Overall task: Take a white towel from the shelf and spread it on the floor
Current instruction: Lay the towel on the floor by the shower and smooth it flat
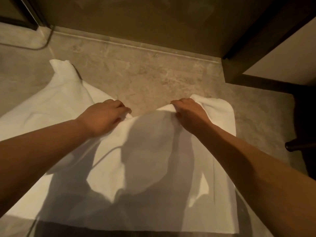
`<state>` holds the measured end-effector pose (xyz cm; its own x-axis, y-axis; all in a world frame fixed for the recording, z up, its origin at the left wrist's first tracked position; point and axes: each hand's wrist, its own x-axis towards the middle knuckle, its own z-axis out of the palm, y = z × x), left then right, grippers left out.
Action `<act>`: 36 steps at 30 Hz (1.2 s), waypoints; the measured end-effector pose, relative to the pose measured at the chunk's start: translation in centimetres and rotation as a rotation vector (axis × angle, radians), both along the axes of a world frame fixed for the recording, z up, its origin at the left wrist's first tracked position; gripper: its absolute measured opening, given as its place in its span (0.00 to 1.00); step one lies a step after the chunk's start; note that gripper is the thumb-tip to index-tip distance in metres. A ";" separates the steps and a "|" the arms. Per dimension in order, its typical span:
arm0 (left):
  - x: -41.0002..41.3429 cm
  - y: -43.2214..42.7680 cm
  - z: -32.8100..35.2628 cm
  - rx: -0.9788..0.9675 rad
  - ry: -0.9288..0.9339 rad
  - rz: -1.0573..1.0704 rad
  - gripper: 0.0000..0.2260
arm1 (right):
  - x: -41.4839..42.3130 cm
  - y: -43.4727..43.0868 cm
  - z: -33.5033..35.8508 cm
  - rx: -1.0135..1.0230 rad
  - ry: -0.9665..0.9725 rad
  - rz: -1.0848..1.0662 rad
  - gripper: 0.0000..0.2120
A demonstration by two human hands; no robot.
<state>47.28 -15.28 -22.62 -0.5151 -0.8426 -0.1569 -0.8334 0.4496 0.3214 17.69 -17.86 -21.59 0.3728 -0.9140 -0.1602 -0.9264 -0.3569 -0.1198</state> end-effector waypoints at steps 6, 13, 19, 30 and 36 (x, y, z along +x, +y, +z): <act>-0.1 -0.4 -0.9 -0.030 0.020 0.070 0.12 | -0.5 0.8 -0.1 -0.038 -0.039 -0.069 0.10; 0.1 -0.9 0.3 -0.125 0.072 0.201 0.10 | -1.7 2.1 1.2 -0.156 -0.121 -0.062 0.06; 0.4 -3.5 2.7 -0.223 0.142 0.450 0.10 | -2.8 2.5 2.4 -0.295 -0.189 -0.110 0.07; -0.9 -2.1 1.8 -0.145 0.005 0.344 0.29 | -2.4 3.3 1.2 -0.097 -0.123 -0.159 0.20; -1.6 2.4 -0.8 -0.054 -0.212 0.002 0.29 | -2.2 7.9 -0.7 -0.151 -0.286 -0.389 0.31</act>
<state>45.64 -12.87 -23.42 -0.4740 -0.8536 -0.2160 -0.8805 0.4599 0.1146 15.47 -9.99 -22.33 0.0096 -0.9990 0.0429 -0.9320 -0.0245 -0.3617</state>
